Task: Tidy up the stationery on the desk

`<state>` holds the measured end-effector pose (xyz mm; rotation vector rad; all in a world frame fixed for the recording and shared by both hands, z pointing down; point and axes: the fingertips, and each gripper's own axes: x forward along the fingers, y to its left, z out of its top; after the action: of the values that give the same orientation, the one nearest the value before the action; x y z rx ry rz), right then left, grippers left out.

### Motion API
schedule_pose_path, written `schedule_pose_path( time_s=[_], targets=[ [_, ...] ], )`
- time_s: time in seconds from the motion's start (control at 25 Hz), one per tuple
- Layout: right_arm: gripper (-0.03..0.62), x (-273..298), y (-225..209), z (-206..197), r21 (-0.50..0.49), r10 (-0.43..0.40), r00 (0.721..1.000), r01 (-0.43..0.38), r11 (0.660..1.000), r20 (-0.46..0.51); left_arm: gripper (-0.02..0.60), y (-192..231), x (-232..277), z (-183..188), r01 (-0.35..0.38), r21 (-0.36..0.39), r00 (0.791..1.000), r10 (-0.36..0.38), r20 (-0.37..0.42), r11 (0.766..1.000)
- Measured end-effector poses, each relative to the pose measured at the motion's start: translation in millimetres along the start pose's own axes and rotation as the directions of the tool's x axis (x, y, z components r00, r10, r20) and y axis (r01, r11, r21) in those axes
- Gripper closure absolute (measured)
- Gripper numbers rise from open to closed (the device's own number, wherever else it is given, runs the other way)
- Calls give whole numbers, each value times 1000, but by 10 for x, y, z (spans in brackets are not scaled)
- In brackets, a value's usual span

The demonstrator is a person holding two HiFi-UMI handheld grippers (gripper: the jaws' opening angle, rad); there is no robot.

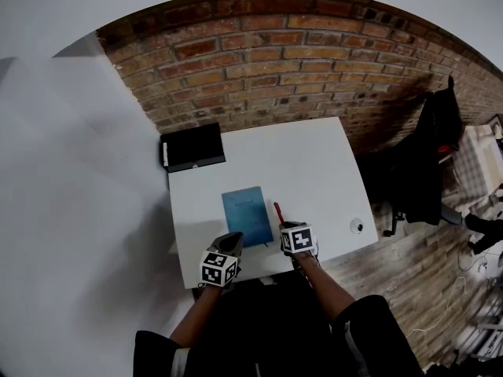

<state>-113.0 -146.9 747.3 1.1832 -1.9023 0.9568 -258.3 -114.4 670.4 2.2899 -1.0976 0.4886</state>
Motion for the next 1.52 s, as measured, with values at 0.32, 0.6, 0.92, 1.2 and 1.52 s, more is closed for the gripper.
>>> schedule_pose_path(
  time_s=[0.32,0.6,0.92,1.2,1.52],
  targets=[
    [533,215,117,97,103,22,1000,-21,994,-6,566,231,-146,-53,-24,-7,1000,24,-1,1000],
    [533,405,181,154,148,22,999,-17,989,-27,566,521,-316,-49,-70,-24,998,70,2,997],
    [531,498,199,133,160,40,998,-32,987,-50,566,631,-312,-41,-76,-28,997,76,-2,997],
    [531,503,205,164,152,96,994,-89,984,-44,566,568,-275,5,-62,-16,998,62,-2,998],
    [528,461,258,195,238,198,980,-192,952,-2,566,507,-298,-65,-61,-11,998,61,-14,998]
  ],
)
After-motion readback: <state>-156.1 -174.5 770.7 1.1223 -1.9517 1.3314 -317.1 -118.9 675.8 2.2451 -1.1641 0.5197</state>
